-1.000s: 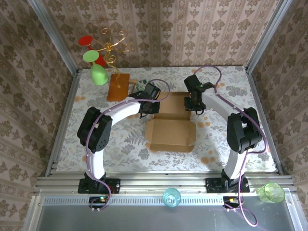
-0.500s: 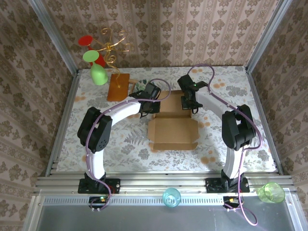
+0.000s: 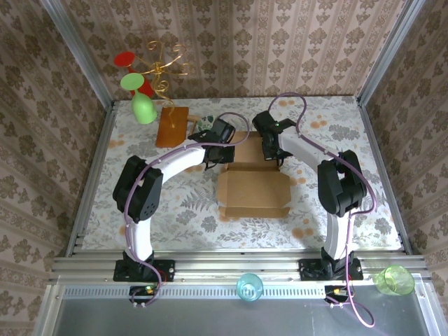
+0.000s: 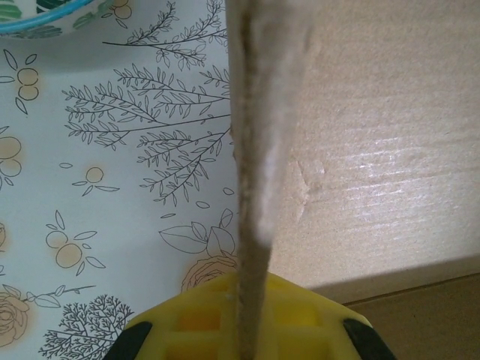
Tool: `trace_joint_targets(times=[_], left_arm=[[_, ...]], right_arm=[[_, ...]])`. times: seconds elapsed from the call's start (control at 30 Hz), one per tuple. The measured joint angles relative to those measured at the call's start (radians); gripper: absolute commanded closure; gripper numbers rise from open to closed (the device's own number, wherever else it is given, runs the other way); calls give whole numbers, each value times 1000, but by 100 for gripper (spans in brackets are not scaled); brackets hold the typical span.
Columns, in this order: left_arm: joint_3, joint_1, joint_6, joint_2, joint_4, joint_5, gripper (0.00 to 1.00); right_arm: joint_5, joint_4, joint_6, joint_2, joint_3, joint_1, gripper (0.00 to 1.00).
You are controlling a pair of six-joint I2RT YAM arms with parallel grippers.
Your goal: Fold the paper box
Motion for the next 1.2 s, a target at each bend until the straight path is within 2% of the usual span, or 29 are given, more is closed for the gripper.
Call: trace_joint_targets(times=[0.13, 0.37, 0.5, 0.57, 0.6, 0.93, 1.03, 1.1, 1.2], left_arm=[[0, 0, 0, 0, -1, -1, 100], [0, 1, 0, 0, -5, -1, 100], [0, 1, 0, 0, -11, -1, 100], [0, 0, 0, 0, -13, -1, 100], [0, 0, 0, 0, -14, 0, 100], [0, -5, 0, 0, -27, -1, 100], [0, -5, 0, 0, -28, -1, 100], [1, -6, 0, 0, -30, -1, 100], [5, -6, 0, 0, -33, 0, 100]], right_arm=[[-14, 2, 3, -10, 0, -6, 77], [-34, 6, -8, -64, 0, -25, 69], [-38, 6, -8, -73, 6, -28, 70], [-43, 6, -11, -73, 6, -29, 81], [-50, 7, -14, -73, 6, -29, 82], [-57, 10, 8, -73, -11, -32, 70], [-62, 10, 14, -72, -26, -35, 70], [-69, 14, 19, -71, -34, -37, 73], [-86, 25, 37, -68, -41, -40, 92]])
